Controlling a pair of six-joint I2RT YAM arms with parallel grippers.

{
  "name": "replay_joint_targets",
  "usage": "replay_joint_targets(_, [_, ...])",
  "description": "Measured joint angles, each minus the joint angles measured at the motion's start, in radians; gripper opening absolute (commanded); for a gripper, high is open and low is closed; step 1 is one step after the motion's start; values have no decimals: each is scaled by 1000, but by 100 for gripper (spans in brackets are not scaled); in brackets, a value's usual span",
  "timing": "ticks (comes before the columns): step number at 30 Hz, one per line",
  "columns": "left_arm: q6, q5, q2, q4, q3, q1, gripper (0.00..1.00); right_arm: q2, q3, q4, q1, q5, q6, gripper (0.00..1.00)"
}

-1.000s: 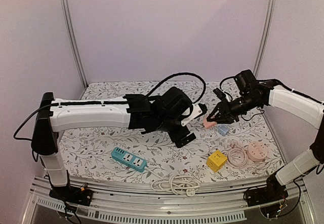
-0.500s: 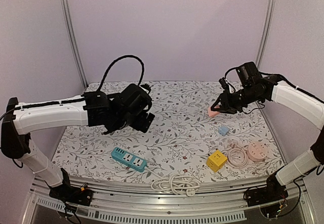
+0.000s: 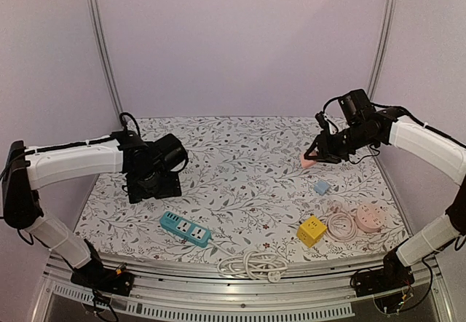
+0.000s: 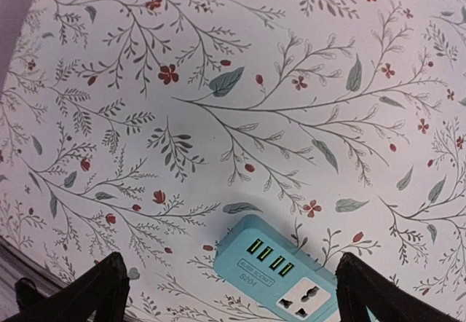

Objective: Insert the plug

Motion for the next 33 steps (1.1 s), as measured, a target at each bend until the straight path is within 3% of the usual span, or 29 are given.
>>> replay_joint_targets(3, [-146, 65, -30, -7, -46, 47, 94, 1, 0, -2, 0, 0, -3, 0])
replay_joint_targets(15, [-515, 225, -43, 144, -170, 61, 99, -3, -4, -5, 0, 1, -3, 0])
replay_joint_targets(33, [-644, 290, 29, 243, -227, 61, 90, -57, -55, -22, 0, 21, -2, 0])
